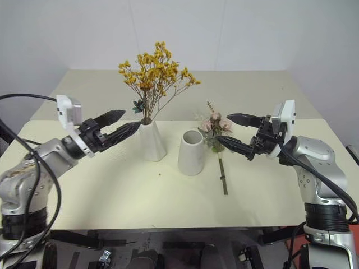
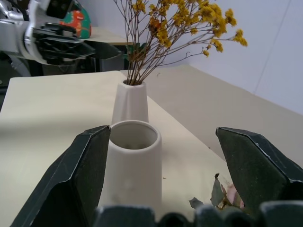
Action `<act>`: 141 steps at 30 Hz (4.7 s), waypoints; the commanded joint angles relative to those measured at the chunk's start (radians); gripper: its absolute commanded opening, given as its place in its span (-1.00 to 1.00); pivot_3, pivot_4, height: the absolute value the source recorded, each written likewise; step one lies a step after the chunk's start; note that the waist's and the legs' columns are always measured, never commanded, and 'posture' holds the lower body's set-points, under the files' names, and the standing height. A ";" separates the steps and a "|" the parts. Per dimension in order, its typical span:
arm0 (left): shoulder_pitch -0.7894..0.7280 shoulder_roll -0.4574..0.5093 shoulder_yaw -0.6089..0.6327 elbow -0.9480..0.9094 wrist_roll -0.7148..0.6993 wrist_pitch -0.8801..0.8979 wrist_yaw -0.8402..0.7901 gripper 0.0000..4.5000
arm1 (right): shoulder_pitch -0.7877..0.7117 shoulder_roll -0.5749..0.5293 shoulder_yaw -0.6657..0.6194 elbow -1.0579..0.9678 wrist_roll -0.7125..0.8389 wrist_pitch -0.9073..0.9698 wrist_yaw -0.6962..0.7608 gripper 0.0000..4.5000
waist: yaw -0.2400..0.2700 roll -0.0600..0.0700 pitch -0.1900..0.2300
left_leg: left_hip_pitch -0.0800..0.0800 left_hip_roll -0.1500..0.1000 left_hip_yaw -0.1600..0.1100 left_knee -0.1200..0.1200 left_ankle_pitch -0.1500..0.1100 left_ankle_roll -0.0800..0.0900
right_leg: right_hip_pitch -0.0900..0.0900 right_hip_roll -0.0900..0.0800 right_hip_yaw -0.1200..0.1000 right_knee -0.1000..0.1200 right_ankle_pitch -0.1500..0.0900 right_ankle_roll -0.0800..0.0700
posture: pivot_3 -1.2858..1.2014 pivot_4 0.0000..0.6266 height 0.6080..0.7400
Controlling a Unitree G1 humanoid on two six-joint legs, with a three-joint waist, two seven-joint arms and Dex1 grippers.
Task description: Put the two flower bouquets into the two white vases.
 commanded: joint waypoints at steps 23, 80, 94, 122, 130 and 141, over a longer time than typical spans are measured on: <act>0.051 0.228 0.015 -0.084 -0.144 -0.081 -0.395 0.99 | -0.203 -0.135 0.352 0.052 -0.274 0.637 -0.186 0.87 | -0.003 0.000 0.000 | 0.000 0.000 0.002 0.000 0.000 0.001 | 0.000 0.001 0.000 -0.001 -0.001 -0.001 | 0.03 -0.52 1.00; -0.008 0.218 -0.048 -0.027 -0.094 -0.124 -0.417 1.00 | -0.298 0.418 -0.263 0.106 0.020 0.133 -0.533 -0.88 | -0.029 0.002 0.001 | -0.001 0.002 0.001 -0.002 0.000 0.001 | -0.001 0.002 0.000 0.002 -0.001 -0.001 | 0.03 -0.52 1.00; -0.022 0.208 -0.069 -0.019 -0.090 -0.119 -0.417 1.00 | -0.297 0.489 -0.151 -0.022 0.134 0.049 -0.449 -0.88 | -0.029 0.004 0.003 | 0.000 0.001 0.001 -0.002 0.000 0.001 | -0.002 0.002 0.001 0.003 -0.001 -0.001 | 0.03 -0.52 1.00; -0.017 0.213 -0.065 -0.027 -0.094 -0.117 -0.409 1.00 | -0.200 0.551 0.015 -0.041 0.118 -0.023 -0.403 -0.88 | -0.029 0.005 0.003 | 0.000 0.001 0.001 -0.002 0.000 0.000 | -0.002 0.002 0.001 0.003 -0.001 -0.001 | 0.03 -0.52 1.00; -0.010 0.217 -0.055 -0.030 -0.095 -0.119 -0.410 1.00 | -0.159 0.565 0.063 0.030 0.019 -0.138 -0.350 -0.88 | -0.030 0.005 0.003 | 0.000 0.001 0.001 -0.002 0.000 0.000 | -0.003 0.002 0.001 0.003 -0.001 -0.001 | 0.03 -0.52 1.00; -0.011 0.219 -0.056 -0.025 -0.093 -0.121 -0.415 1.00 | -0.109 0.567 0.104 0.036 -0.052 -0.228 -0.323 -0.88 | -0.030 0.005 0.003 | 0.000 0.001 0.001 -0.002 0.000 0.000 | -0.003 0.002 0.001 0.003 -0.001 -0.001 | 0.03 -0.52 1.00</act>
